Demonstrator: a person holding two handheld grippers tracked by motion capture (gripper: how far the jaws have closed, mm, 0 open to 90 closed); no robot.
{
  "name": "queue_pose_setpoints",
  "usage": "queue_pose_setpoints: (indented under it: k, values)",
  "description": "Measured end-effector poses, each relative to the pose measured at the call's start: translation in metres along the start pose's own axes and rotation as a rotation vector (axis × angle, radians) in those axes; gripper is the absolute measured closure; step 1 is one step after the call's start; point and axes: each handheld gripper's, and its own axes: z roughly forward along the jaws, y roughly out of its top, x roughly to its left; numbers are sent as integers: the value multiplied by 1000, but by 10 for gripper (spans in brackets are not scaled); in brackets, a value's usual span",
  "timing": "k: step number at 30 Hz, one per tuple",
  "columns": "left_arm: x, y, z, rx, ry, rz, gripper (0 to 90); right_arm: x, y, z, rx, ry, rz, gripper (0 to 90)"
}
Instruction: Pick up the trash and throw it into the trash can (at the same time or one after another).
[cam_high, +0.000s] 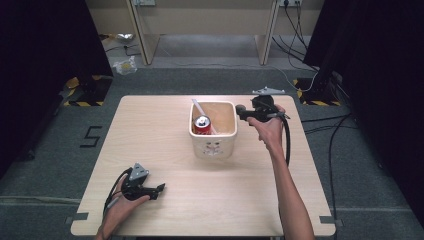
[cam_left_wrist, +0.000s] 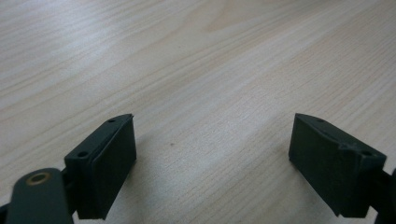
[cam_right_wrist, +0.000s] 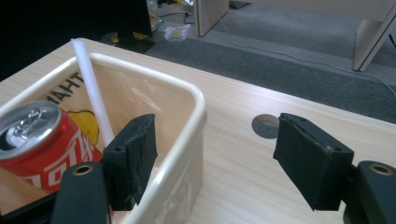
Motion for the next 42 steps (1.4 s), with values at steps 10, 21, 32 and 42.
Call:
queue_pose_setpoints:
  k: [10, 21, 32, 42]
  values:
    - [0, 0, 0, 0, 1, 0, 141, -12, -20, -14, 28, -60, -22, 231]
    - [0, 0, 0, 1, 1, 1, 141, -17, -46, -24, 54, -67, -27, 223]
    - [0, 0, 0, -1, 1, -1, 141, -19, -71, -31, 70, -65, -19, 223]
    - [0, 0, 0, -1, 1, -1, 141, -21, -88, -39, 74, -66, -19, 208]
